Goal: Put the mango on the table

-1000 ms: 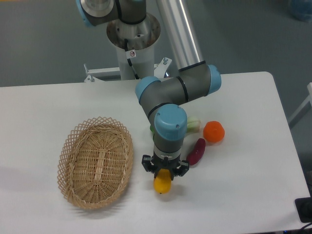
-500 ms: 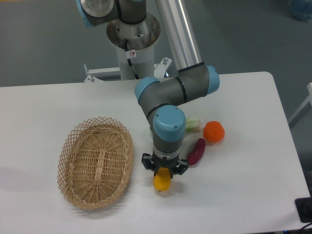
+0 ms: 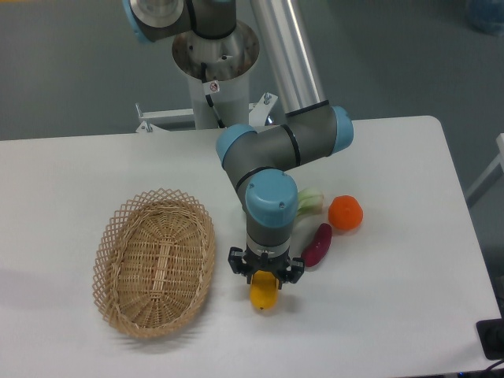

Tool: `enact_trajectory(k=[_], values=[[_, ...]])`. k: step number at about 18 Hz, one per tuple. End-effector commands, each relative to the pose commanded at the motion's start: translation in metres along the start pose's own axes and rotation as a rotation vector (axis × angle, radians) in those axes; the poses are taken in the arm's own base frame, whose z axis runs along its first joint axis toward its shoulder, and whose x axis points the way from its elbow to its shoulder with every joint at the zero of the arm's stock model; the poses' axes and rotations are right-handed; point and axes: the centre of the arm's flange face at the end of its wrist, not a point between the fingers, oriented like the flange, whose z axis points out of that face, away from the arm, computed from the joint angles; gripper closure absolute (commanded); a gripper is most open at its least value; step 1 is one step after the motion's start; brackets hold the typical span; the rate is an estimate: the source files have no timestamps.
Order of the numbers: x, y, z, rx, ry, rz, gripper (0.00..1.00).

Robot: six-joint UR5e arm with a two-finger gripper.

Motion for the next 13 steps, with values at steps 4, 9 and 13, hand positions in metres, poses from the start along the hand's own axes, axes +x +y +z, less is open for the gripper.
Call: enact_trajectory(k=[4, 9, 13], values=[[-0.012, -0.017, -0.027, 0.052, -0.035, 0.002, 0.00], [-0.039, -0.010, -0.079, 0.101, -0.079, 0.068, 0.00], [-0.054, 0.007, -0.109, 0.083, -0.074, 0.181, 0.00]])
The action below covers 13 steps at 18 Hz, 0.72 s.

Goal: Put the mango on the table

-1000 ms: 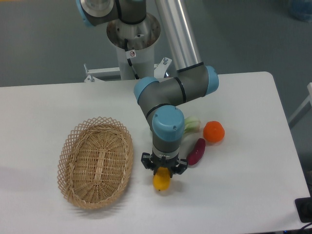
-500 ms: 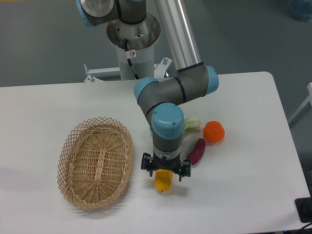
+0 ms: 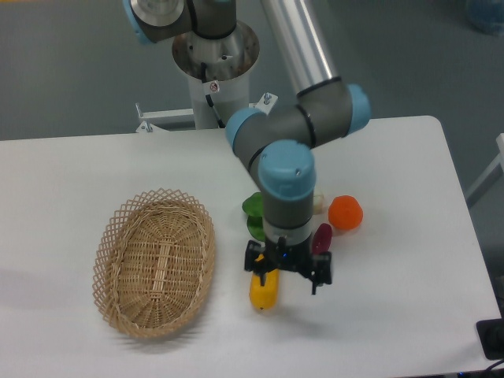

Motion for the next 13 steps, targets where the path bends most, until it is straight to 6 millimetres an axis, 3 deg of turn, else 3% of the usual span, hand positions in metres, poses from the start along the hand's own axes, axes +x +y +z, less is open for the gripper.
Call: enact_trajectory(k=[6, 13], values=[[-0.013, 0.023, -0.037, -0.045, 0.036, 0.087, 0.00], [-0.019, 0.037, -0.043, -0.068, 0.064, 0.195, 0.00]])
